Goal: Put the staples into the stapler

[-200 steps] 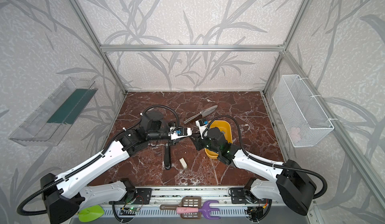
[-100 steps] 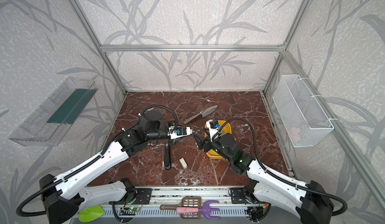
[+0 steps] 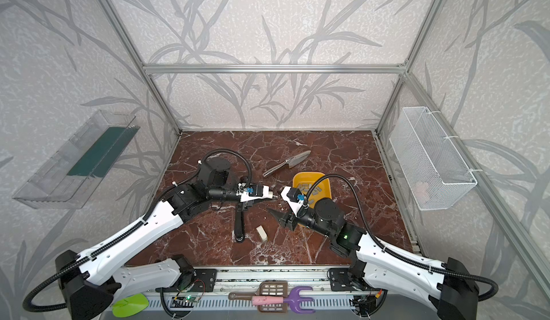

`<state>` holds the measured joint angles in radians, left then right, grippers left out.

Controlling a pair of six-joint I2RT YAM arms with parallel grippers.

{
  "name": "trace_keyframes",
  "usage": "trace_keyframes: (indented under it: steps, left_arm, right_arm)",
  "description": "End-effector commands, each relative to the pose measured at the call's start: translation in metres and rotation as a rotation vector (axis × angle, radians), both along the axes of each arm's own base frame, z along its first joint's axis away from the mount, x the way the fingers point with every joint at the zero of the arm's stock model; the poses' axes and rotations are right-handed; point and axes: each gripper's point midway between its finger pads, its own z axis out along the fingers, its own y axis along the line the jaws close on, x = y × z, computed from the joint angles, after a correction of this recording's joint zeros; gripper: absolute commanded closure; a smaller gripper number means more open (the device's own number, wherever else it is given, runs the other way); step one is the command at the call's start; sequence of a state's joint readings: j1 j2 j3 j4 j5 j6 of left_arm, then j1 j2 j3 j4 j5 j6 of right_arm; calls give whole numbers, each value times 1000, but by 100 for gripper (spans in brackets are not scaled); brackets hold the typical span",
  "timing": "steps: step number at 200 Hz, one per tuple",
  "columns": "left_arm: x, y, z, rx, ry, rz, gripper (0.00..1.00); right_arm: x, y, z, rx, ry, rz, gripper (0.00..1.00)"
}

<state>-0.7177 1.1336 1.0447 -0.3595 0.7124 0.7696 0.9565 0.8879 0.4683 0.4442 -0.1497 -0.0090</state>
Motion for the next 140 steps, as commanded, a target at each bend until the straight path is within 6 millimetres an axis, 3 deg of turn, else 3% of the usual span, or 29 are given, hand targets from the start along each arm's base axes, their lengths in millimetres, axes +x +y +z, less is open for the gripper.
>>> trace_keyframes:
  steps: [1,28,67,123,140]
  left_arm:
    - [-23,1,20,-47,-1,-114,100]
    - [-35,1,20,-49,21,-178,100]
    - [-37,3,19,-46,12,-181,100]
    - [-45,4,18,-45,31,-223,100]
    - [-45,4,17,-45,30,-227,100]
  right_arm:
    - [-9,10,8,3,-80,72,34]
    - [-4,13,3,-16,-74,58,36]
    - [-9,19,2,-23,-60,106,52]
    - [-13,21,5,-13,-51,131,66]
    - [-14,20,7,-1,-48,131,66]
